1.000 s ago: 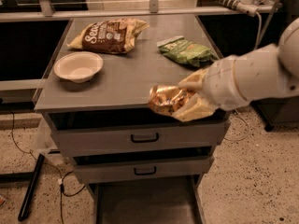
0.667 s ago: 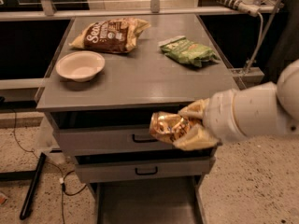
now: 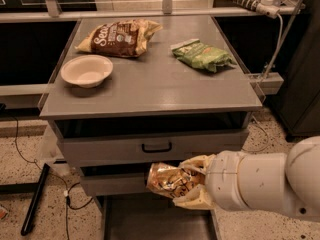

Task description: Place orange can into bottom drawer

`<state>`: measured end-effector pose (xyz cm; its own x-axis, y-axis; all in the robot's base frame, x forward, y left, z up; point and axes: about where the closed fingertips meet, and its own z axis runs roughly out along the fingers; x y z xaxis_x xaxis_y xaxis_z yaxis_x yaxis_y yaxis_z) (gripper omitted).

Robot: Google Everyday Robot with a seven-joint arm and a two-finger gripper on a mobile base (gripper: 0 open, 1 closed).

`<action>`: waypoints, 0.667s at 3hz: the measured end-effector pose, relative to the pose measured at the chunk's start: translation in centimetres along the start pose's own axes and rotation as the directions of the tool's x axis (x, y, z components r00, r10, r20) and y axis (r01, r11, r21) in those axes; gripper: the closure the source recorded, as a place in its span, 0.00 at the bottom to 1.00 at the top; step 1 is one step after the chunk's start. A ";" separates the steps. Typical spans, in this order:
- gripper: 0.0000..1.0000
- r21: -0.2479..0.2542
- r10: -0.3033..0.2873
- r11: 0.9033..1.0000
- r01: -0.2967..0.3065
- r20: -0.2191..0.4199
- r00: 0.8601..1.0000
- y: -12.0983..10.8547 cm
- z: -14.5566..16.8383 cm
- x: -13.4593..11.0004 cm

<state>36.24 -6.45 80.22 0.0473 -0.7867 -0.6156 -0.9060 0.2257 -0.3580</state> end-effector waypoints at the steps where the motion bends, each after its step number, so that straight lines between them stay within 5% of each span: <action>1: 1.00 -0.002 0.019 1.000 -0.019 0.016 1.000 -0.1 1.8 1.8; 2: 1.00 0.007 0.029 1.000 -0.029 0.035 0.999 -0.9 5.3 5.9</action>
Offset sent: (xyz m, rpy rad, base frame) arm 0.0678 -0.0388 -0.1314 0.0779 -0.0078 -0.0281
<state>39.58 -8.24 73.21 0.0360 -0.7596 -0.6495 -0.9039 0.2524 -0.3452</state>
